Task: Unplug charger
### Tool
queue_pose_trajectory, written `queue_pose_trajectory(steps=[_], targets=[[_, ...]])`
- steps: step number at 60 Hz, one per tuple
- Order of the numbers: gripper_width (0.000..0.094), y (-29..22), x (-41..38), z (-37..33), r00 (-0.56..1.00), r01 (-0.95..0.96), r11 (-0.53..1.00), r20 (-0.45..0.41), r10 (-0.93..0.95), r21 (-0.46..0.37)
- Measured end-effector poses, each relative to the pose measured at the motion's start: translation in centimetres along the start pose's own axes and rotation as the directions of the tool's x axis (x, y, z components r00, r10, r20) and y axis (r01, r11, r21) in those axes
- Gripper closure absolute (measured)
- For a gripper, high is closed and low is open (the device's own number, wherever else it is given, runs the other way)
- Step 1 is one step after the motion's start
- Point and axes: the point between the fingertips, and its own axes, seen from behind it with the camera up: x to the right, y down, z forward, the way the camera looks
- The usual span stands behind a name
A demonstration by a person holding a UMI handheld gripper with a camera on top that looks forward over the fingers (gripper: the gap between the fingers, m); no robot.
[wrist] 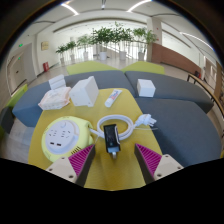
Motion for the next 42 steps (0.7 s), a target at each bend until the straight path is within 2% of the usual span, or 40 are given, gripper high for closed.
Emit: queue_pose_trajectory(steps=[2, 10, 18, 21, 32, 42], targets=[[0.0085, -0.1, 0.6, -0.5, 1.0, -0.006, 1.0, -0.021, 0.006, 0.015], [0.0093, -1.0, 0.7, -3.8, 1.0, -0.025, 0.998, -0.009, 0.025, 0.061], [0.0096, -1.4, -0.6, -9.6, 0.999, -0.009, 0.995, 0.053, 0.004, 0.097], [0.0096, -1.4, -1.4, -12.3, 0.997, 0.008, 0.993, 0.075, -0.017, 0.12], [0.0095, -0.2, -3.6, -20.7, 0.992, 0.086, 0.976, 0.07, -0.102, 0.201], [0.0088, 1.5, -6.3, -24.4, 0.98, 0.16, 0.959, 0.082, -0.183, 0.233]])
